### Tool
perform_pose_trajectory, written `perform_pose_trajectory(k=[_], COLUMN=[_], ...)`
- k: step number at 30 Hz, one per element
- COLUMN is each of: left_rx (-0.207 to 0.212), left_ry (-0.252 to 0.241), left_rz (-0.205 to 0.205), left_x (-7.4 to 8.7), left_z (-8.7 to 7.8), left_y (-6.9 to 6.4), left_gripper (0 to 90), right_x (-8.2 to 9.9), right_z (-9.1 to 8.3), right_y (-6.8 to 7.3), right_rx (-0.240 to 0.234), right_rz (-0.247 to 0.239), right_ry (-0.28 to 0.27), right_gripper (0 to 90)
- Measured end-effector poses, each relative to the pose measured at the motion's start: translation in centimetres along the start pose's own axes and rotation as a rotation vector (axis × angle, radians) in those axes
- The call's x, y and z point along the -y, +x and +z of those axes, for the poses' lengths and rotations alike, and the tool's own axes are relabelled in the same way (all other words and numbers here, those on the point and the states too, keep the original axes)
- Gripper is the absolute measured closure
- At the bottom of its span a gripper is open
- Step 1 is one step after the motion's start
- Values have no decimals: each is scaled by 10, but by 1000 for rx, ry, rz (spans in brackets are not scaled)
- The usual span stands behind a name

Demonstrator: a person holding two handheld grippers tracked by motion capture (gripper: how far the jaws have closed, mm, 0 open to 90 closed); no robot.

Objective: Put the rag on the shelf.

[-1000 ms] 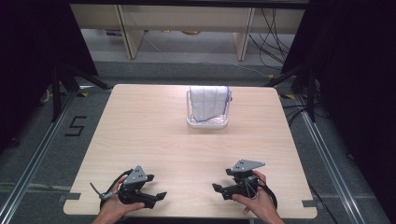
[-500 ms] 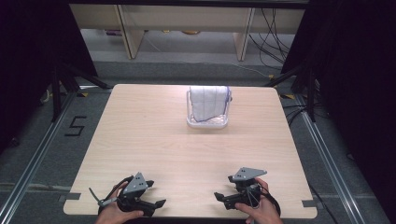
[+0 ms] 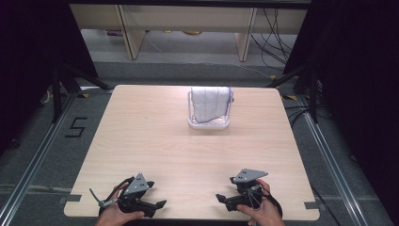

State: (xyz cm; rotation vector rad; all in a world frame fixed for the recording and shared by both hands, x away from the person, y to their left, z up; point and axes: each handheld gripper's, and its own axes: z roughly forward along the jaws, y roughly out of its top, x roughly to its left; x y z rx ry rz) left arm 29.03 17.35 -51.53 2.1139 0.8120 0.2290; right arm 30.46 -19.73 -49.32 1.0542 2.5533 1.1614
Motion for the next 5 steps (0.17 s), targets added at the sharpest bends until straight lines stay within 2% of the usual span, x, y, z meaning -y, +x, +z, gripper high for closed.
perform_pose_trajectory(k=[3,4,5], left_rx=[-6,-8,1], left_ry=[4,20,2], left_rz=[6,31,21], left_x=[0,0,1], left_z=[0,0,2], left_y=[0,2,0], left_gripper=[181,181,181], right_x=[0,0,0], right_z=[0,1,1], right_y=[1,1,1], right_rx=[-7,-2,-2], right_rz=[-3,1,-4], right_ry=[8,12,14], right_gripper=[174,174,174])
